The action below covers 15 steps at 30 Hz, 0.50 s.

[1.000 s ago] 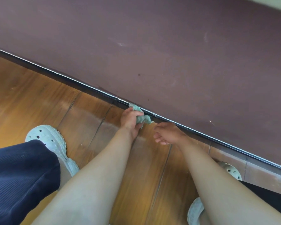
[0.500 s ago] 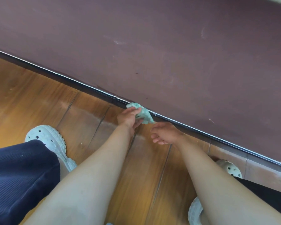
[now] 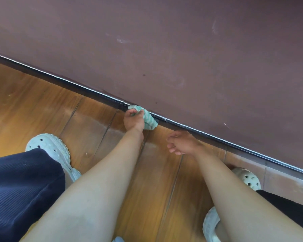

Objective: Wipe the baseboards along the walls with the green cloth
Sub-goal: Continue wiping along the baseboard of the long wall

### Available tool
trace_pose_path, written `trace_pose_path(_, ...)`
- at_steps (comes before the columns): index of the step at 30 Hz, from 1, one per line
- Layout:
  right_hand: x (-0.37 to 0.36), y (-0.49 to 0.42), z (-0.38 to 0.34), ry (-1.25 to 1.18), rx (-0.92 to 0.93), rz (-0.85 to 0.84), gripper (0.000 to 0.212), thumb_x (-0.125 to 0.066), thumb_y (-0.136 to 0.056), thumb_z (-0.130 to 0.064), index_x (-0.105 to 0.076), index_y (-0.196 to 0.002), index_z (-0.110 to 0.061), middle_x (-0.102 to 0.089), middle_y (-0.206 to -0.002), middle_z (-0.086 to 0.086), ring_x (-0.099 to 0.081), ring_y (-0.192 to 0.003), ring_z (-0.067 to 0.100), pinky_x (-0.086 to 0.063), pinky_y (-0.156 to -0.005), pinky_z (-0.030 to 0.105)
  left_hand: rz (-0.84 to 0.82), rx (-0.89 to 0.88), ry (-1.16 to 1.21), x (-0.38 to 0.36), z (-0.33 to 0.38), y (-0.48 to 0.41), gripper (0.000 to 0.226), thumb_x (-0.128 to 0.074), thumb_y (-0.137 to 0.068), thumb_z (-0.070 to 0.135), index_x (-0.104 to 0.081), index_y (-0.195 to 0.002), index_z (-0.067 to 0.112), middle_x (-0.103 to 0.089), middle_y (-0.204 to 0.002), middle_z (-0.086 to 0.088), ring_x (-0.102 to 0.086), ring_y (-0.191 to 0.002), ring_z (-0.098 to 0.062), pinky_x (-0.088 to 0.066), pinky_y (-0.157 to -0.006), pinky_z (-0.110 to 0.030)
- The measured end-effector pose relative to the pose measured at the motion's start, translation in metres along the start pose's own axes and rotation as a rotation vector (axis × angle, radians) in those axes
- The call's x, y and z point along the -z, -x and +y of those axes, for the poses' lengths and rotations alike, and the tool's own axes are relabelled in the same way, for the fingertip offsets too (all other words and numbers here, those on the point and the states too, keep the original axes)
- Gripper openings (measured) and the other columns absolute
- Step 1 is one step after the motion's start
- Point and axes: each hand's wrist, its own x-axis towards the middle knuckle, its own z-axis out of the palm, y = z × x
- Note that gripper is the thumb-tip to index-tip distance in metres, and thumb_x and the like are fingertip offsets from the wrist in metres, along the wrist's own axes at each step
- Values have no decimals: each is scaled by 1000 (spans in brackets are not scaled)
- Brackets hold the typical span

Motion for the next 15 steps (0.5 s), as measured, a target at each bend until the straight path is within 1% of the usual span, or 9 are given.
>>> trace_pose_path(3, -2, 2, 4, -1, -1, 20, 13, -56, -96, -27, -63, -106, -21, -71, -90, 2, -69, -76, 15, -53, -63, 22, -80, -64, -99, -11, -17, 15, 26, -83, -80, 11, -59, -78, 22, -67, -89, 2, -65, -86, -21, -58, -93, -48)
trace_pose_path(5, -4, 4, 7, 12, -5, 21, 10, -55, -96, -24, -62, -102, -19, -70, -87, 2, -68, -74, 16, -51, -62, 23, -135, -94, -153, -18, -29, 24, 26, -84, -75, 10, -61, -73, 22, -68, -84, 4, -66, -84, -19, -58, -93, -46)
trace_pose_path(7, -5, 7, 9, 20, -6, 16, 11, -54, -96, -23, -62, -102, -18, -69, -87, 3, -67, -74, 17, -51, -65, 24, -181, -69, -167, -21, -36, 33, 21, -84, -72, 11, -66, -74, 22, -72, -88, 2, -71, -88, -22, -59, -92, -48)
trace_pose_path(9, -6, 8, 12, 19, -11, 3, 12, -53, -96, -22, -63, -103, -20, -68, -85, 2, -66, -74, 16, -50, -65, 24, -192, -28, -166, -20, -38, 38, 19, -81, -70, 8, -69, -76, 22, -75, -95, -1, -73, -96, -25, -59, -92, -48)
trace_pose_path(11, -7, 6, 14, 12, -17, -5, 12, -53, -96, -23, -62, -105, -21, -67, -84, 1, -66, -73, 16, -49, -63, 23, -169, -15, -110, -17, -36, 36, 22, -77, -68, 2, -72, -78, 21, -76, -101, -6, -73, -99, -29, -59, -92, -50)
trace_pose_path(13, -3, 4, 16, 28, -10, -8, 12, -55, -95, -23, -62, -104, -19, -67, -82, 0, -66, -74, 16, -49, -64, 24, -79, -19, 11, -14, -28, 31, 27, -72, -71, -7, -72, -80, 19, -76, -104, -10, -73, -100, -31, -59, -91, -53)
trace_pose_path(15, 4, 3, 16, 45, 4, -6, 12, -54, -96, -24, -62, -103, -20, -67, -83, 0, -66, -76, 16, -51, -67, 25, 24, -10, 103, -10, -19, 25, 30, -70, -76, -10, -70, -81, 19, -75, -106, -11, -73, -99, -31, -60, -90, -52)
